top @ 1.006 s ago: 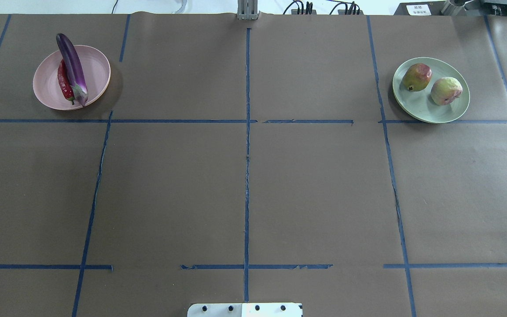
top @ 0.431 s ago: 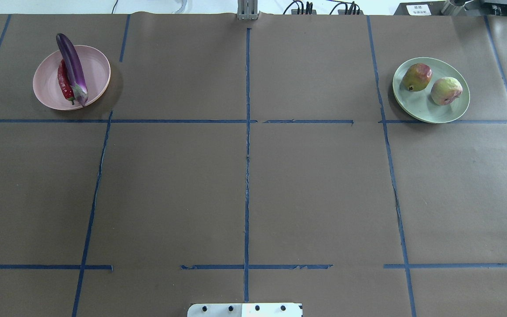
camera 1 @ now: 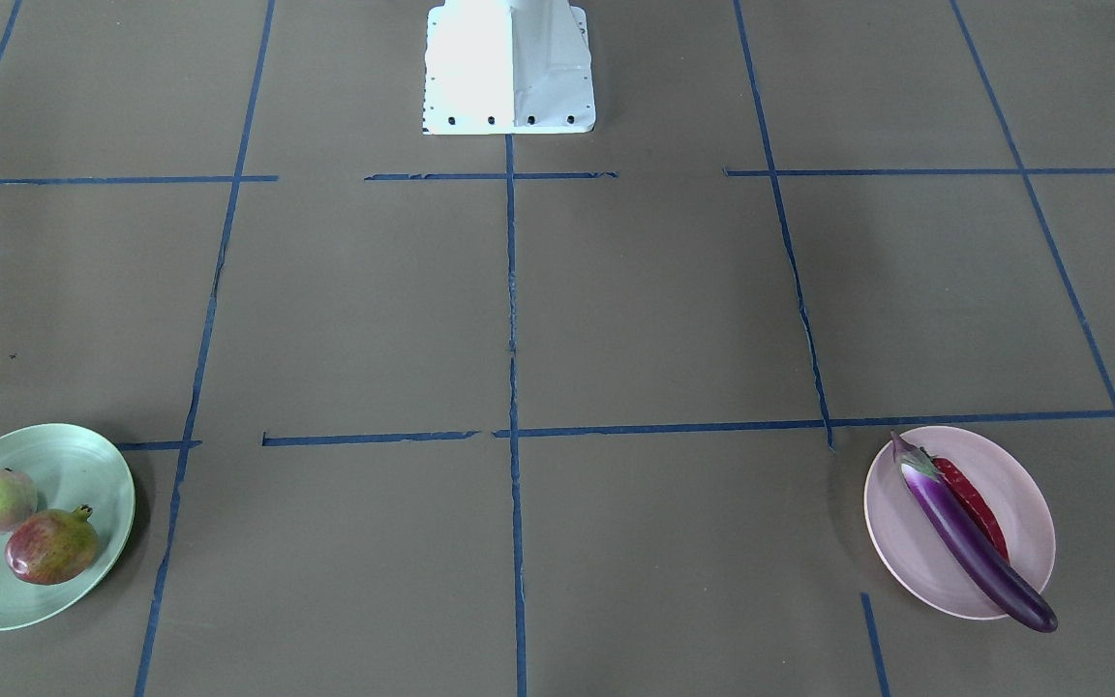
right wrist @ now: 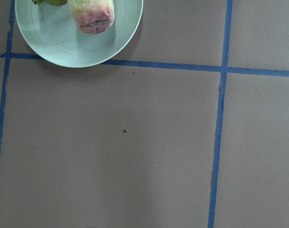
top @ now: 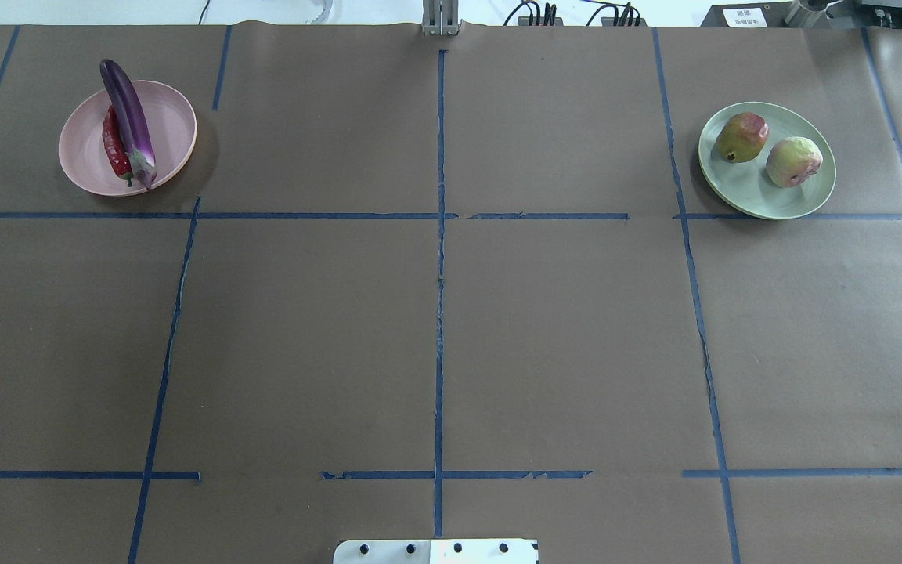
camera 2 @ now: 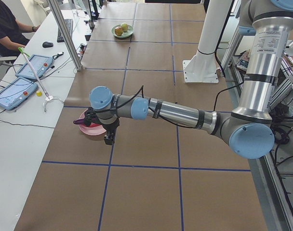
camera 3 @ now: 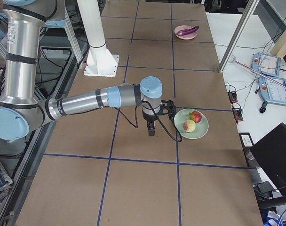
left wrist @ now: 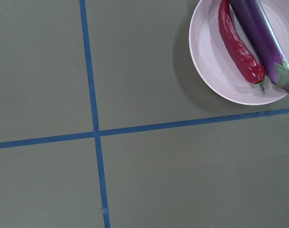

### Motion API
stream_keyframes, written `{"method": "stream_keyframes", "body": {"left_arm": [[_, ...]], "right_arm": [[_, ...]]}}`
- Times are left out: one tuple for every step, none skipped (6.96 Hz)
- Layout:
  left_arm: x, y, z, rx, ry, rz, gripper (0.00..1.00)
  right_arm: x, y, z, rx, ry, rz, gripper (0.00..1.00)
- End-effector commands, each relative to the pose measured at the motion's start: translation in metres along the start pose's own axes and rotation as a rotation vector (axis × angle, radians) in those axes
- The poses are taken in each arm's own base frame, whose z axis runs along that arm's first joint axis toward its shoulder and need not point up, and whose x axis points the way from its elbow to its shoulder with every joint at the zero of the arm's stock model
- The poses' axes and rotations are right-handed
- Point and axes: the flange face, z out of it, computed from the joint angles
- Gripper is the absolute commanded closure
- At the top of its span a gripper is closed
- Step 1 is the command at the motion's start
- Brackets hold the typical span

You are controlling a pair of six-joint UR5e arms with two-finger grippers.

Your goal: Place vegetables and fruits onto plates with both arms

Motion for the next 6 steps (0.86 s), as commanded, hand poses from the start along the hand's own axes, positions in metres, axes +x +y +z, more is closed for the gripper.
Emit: {"method": "stream_keyframes", "body": {"left_arm": [[0.005,0.005,0.010,-0.016,0.000,0.015,0.00],[0.002,0.012,0.014,-0.024,0.002,0.010,0.00],[0.002,0.024,0.014,-0.025,0.002,0.010,0.00],[0.002,0.027,0.015,-0.024,0.009,-0.001,0.00],[0.002,0.026,0.015,-0.023,0.002,0.005,0.00],[0.009,0.025,0.008,-0.011,-0.007,0.019,0.00]], "right_arm": [[-0.005,0.006,-0.004,-0.003,-0.020,0.003,0.00],[-0.005,0.007,-0.004,-0.002,-0.020,0.002,0.00],[-0.001,0.009,0.001,-0.010,-0.018,0.009,0.00],[0.000,0.008,0.003,-0.014,-0.018,0.010,0.00],[0.001,0.008,0.004,-0.015,-0.015,0.011,0.00],[0.005,0.012,0.007,-0.023,-0.014,0.011,0.00]]}}
